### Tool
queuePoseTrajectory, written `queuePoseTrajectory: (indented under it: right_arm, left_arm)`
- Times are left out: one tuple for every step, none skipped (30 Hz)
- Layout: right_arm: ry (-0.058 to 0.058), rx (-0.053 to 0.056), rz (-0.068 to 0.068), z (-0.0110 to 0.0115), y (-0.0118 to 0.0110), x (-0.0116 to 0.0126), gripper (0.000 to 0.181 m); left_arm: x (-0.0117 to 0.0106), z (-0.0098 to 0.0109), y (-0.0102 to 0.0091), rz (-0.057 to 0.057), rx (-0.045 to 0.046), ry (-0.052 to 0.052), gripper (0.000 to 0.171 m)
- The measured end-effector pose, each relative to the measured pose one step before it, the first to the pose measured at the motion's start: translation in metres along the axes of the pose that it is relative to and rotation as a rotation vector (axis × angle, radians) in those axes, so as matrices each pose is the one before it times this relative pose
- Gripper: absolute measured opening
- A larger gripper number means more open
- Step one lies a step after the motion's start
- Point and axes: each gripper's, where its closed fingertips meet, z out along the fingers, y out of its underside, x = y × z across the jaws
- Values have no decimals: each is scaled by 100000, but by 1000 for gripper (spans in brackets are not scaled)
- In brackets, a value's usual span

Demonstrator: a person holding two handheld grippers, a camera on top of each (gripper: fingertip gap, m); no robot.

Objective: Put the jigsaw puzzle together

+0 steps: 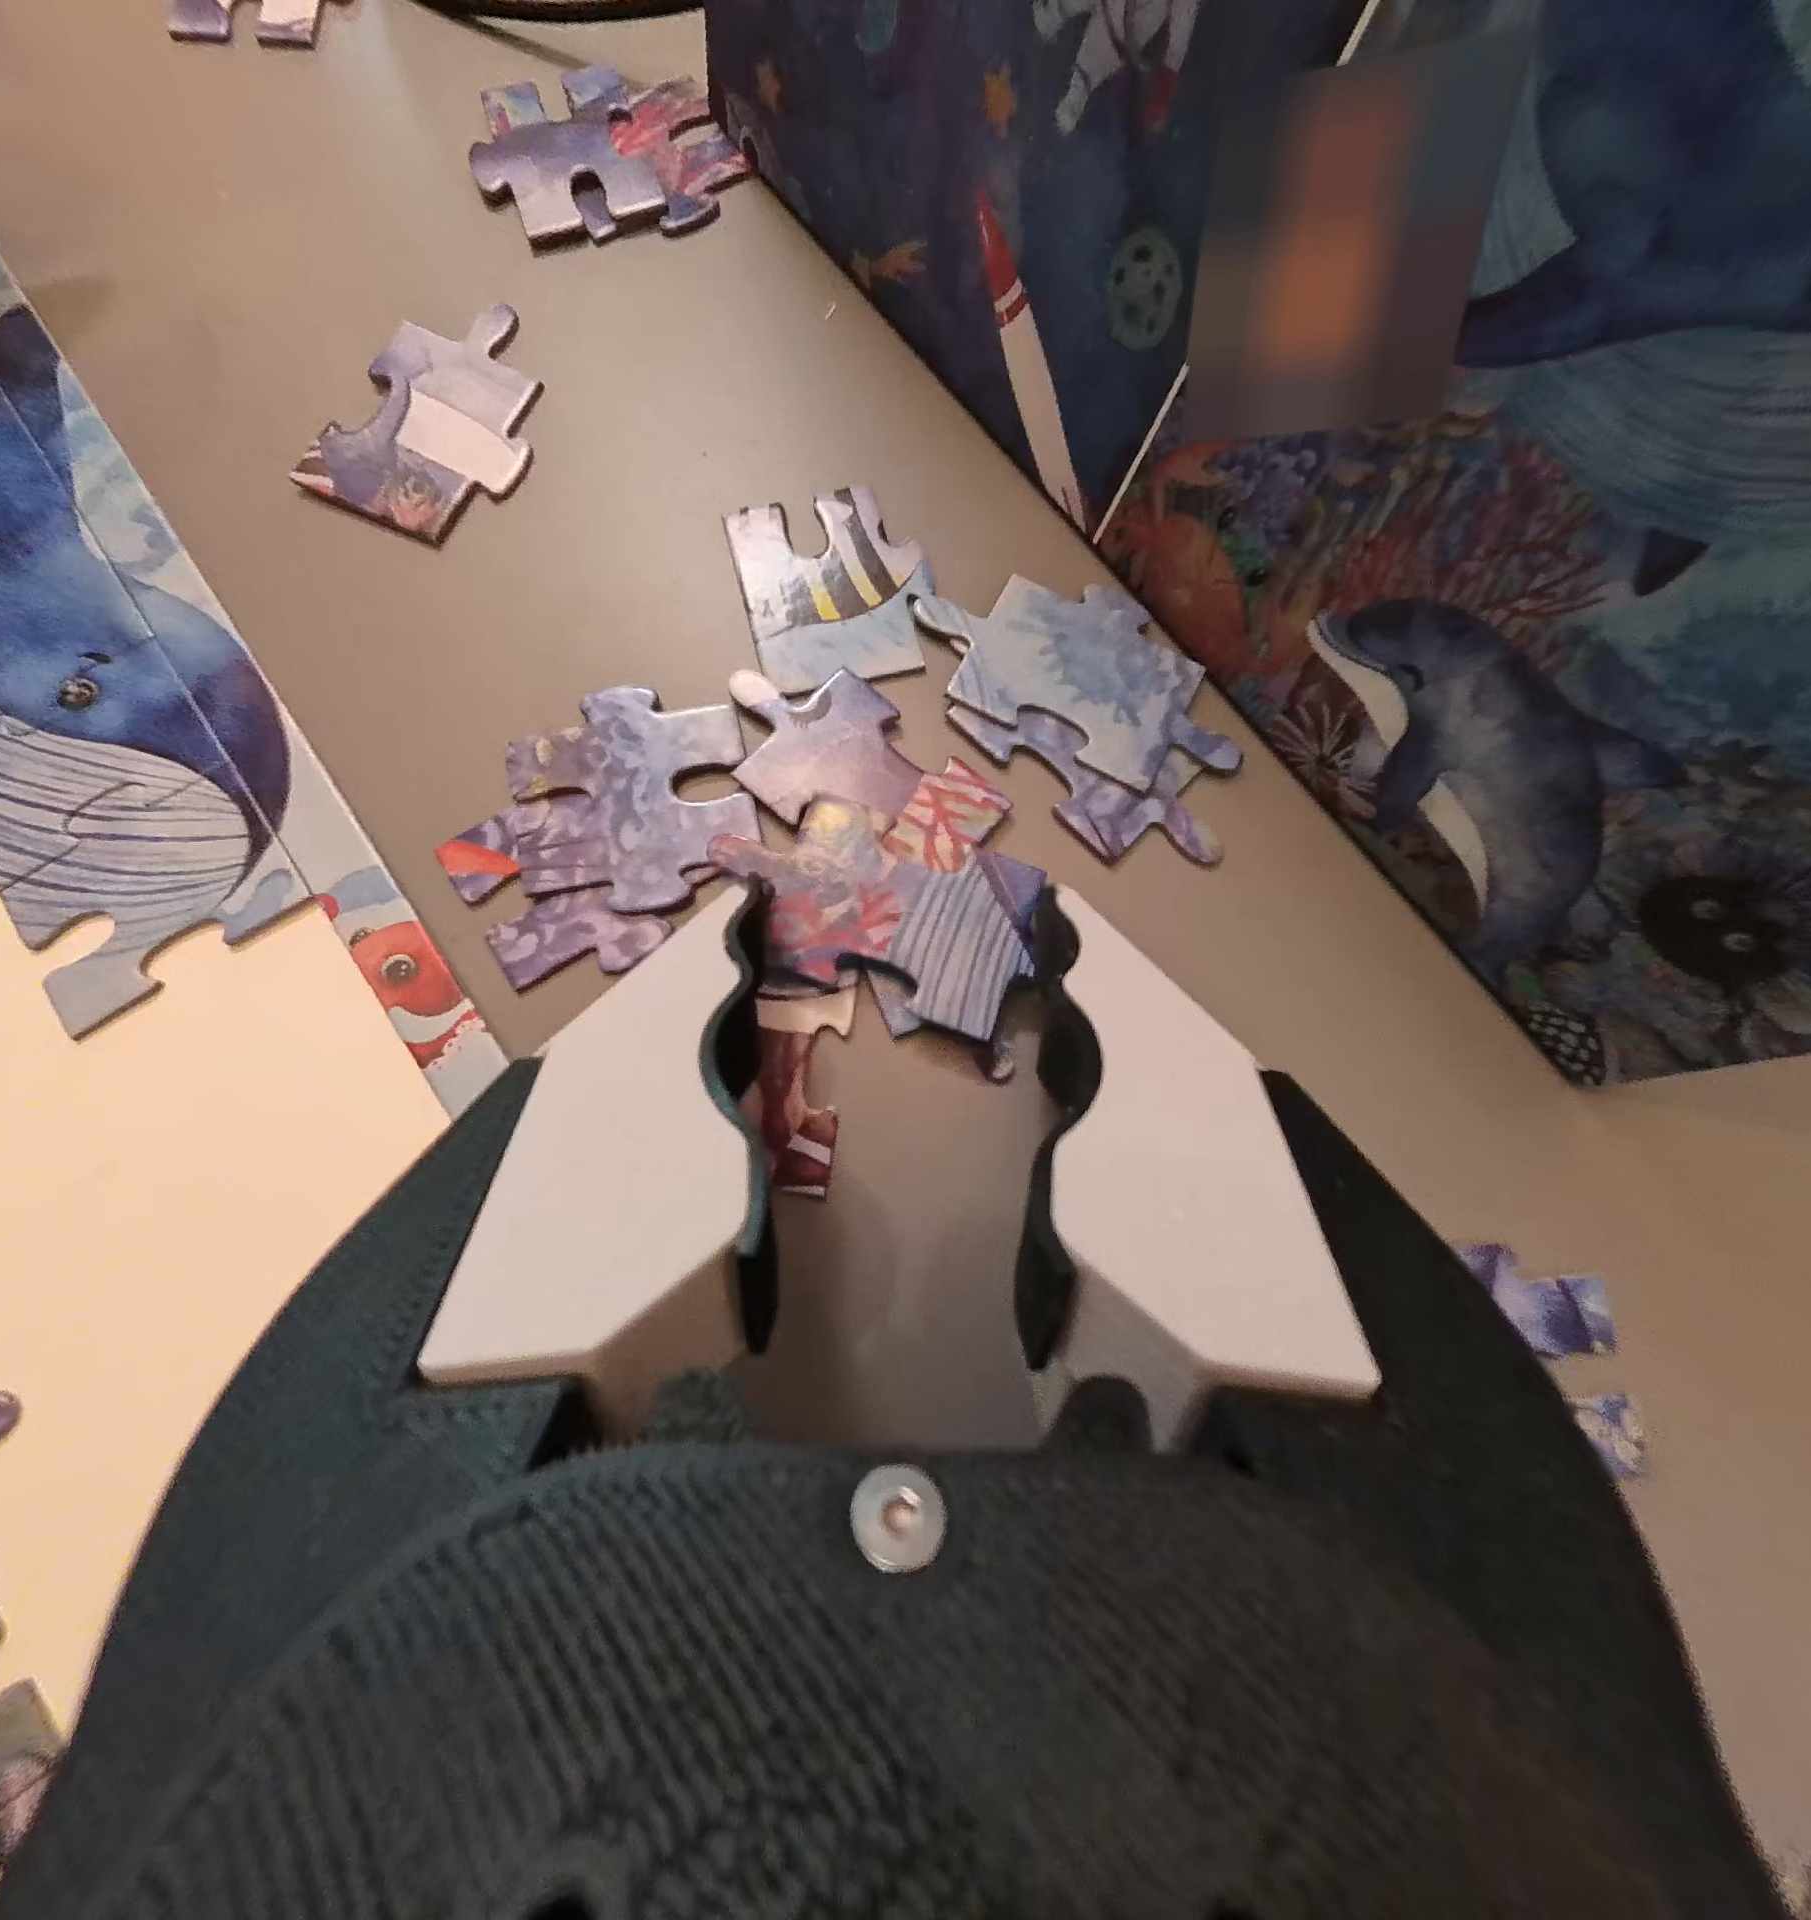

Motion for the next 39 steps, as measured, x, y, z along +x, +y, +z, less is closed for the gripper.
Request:
queuePoseTrajectory:
  right_arm:
    - [-108, 1393, -113, -239, -317, -24, 51]
    - [-793, 1897, -245, -302, -468, -184, 51]
    - [-1309, 2272, -467, -352, -600, -354, 51]
    - [-2327, 2536, -1008, -345, -735, -652, 51]
    - [-4439, 2895, -2076, -304, -867, -1164, 51]
    - [-6688, 2797, -3317, -174, -913, -1707, 51]
    - [-7332, 2160, -4142, 18, -866, -1996, 51]
    - [-6813, 1479, -4518, 278, -803, -2036, 51]
    - [-6077, 668, -4347, 547, -716, -1955, 51]
    - [-5320, -324, -3805, 809, -606, -1790, 51]
    - [-5500, -1042, -3392, 1017, -472, -1738, 51]
    - [-5979, -1751, -3312, 1169, -334, -1728, 51]
    - [-5396, -2464, -3444, 1251, -190, -1532, 51]
    - [-4452, -3037, -3782, 1210, -75, -1275, 51]
    - [-3663, -3469, -3984, 1107, 21, -1028, 51]
    - [-2726, -3730, -4014, 912, 112, -739, 51]
    - [-2548, -3838, -4032, 683, 250, -602, 51]
    - [-1115, -3829, -3177, 461, 376, -250, 51]
    - [666, -3289, -1850, 243, 459, 152, 52]
    - [162, -1665, -725, 92, 331, 185, 51]
    - [-1291, 436, 427, 13, 73, 62, 51]
    - [-1765, 1366, 1135, -13, -94, 57, 51]
    - [-1479, 786, 878, 18, -62, 97, 51]
    - [-713, -431, 26, 62, 46, 134, 52]
    - [334, -1293, -751, 57, 99, 240, 51]
    - [356, -1339, -1200, 64, 44, 203, 51]
    - [-259, -886, -1102, 51, -61, 92, 51]
    - [-550, -511, -566, 26, -98, 79, 52]
    - [-898, -493, -61, 18, -41, 46, 52]
    - [-1251, -471, 269, 12, 10, -5, 51]
    - [-1087, -362, 415, 11, 66, 5, 52]
    - [-612, -165, 303, 28, 67, 35, 51]
    - [-353, -8, 141, 37, 64, 18, 51]
    - [5, 92, -15, 53, 56, 29, 52]
    - [137, 122, -269, 54, 23, 8, 52]
    - [8, -54, -354, 50, 6, -37, 52]
    - [112, -156, -338, 39, -8, -20, 52]
    - [185, -50, -408, 24, -43, -15, 52]
    - [194, 77, -413, 18, -58, -6, 52]
  left_arm:
    - [5, -3, 14, 64, -41, -13, 12]
    - [3, 14, 4, 16, -39, 19, 12]
    - [18, 0, 0, -51, -2, 101, 11]
    - [22, 17, -2, -61, 3, 112, 11]
    - [28, 7, -10, -42, 26, 137, 12]
    - [46, 9, -18, -124, 131, 270, 12]
    - [84, -2, -57, -352, 299, 543, 12]
    - [126, -7, -94, -582, 552, 849, 12]
    - [137, -12, -108, -640, 644, 964, 12]
    - [136, -15, -110, -512, 619, 922, 12]
    - [231, -13, -145, -54, 800, 1315, 12]
    - [430, -22, -251, 684, 1358, 2211, 12]
    - [679, -31, -338, 1273, 1767, 3255, 13]
    - [690, 12, -302, 1245, 1257, 2960, 13]
    - [607, 44, -251, 971, 755, 2240, 13]
    - [750, 59, -270, 1151, 851, 3089, 13]
    - [710, 96, -185, 1153, 470, 2972, 13]
    - [453, 118, -28, 1137, -502, 1549, 13]
    - [200, 146, 134, 1412, -1294, 198, 13]
    - [63, 130, 185, 1404, -1328, -472, 13]
    - [20, 108, 162, 804, -1000, -273, 12]
    - [37, 70, 105, 32, -593, 193, 12]
    - [25, 35, 8, -369, -71, 330, 12]
    - [23, 10, -39, -331, 216, 253, 12]
    - [-6, -7, -31, -108, 170, -32, 12]
    - [-44, -10, 5, 101, 16, -300, 12]
    - [-52, 16, 51, 98, -262, -283, 12]
    - [-60, 26, 93, -63, -373, -155, 12]
    - [-40, 39, 83, -164, -356, -32, 12]
    - [-39, 25, 76, -172, -311, -46, 12]
    - [-40, -2, 39, -103, -140, -117, 12]
    - [-37, -23, -2, -57, 54, -111, 12]
    - [-10, -28, -44, -65, 211, -30, 12]
    - [15, -18, -61, -66, 240, 27, 12]
    - [28, -5, -42, -15, 154, 80, 12]
    - [52, 1, -17, 78, 31, 170, 13]
    - [44, 18, 8, 171, -141, 125, 13]
    - [18, 17, 29, 146, -145, 24, 13]
    - [34, 12, -2, 71, -31, 140, 13]
